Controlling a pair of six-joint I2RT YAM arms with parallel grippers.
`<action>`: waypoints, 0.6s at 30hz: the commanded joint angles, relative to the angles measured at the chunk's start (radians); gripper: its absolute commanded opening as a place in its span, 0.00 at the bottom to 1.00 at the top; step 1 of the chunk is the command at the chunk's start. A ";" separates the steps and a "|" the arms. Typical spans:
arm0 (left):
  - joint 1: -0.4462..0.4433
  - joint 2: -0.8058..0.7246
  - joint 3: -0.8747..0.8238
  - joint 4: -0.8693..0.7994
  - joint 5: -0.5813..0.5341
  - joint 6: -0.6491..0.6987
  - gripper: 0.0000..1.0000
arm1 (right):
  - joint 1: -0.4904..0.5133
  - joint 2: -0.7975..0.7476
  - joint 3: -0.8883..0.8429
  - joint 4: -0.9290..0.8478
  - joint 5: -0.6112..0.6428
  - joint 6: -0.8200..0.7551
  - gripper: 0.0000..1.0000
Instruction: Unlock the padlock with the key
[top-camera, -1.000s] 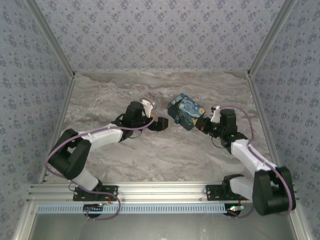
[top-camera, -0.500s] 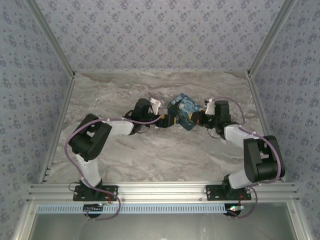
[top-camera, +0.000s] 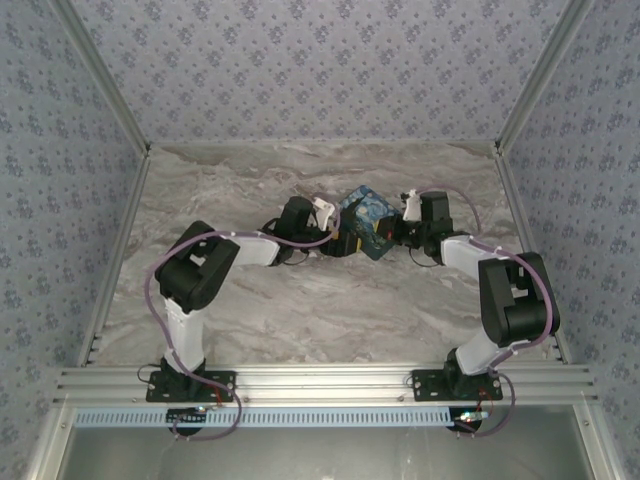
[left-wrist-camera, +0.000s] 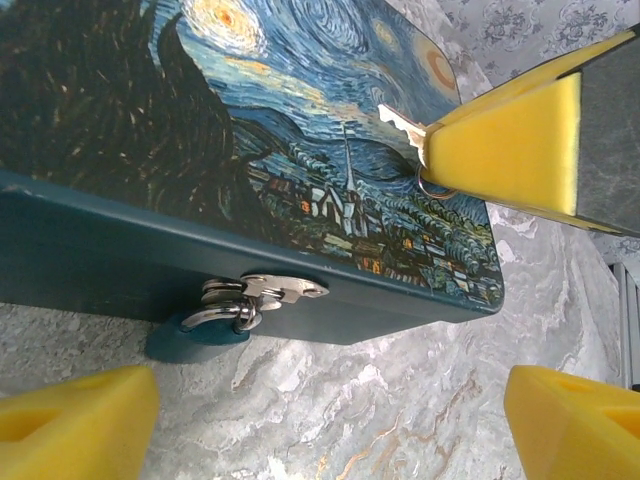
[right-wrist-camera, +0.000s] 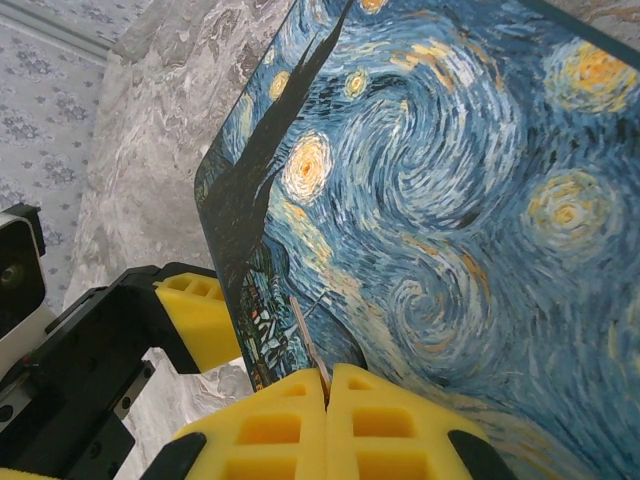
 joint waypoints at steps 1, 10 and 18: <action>-0.005 0.031 0.038 -0.010 0.028 0.037 0.86 | 0.019 0.043 -0.009 -0.118 0.065 -0.037 0.00; -0.006 0.087 0.066 -0.001 0.009 0.068 0.85 | 0.028 0.042 -0.006 -0.123 0.067 -0.045 0.00; -0.005 0.112 0.085 -0.014 0.014 0.101 0.85 | 0.028 0.037 -0.006 -0.122 0.063 -0.048 0.00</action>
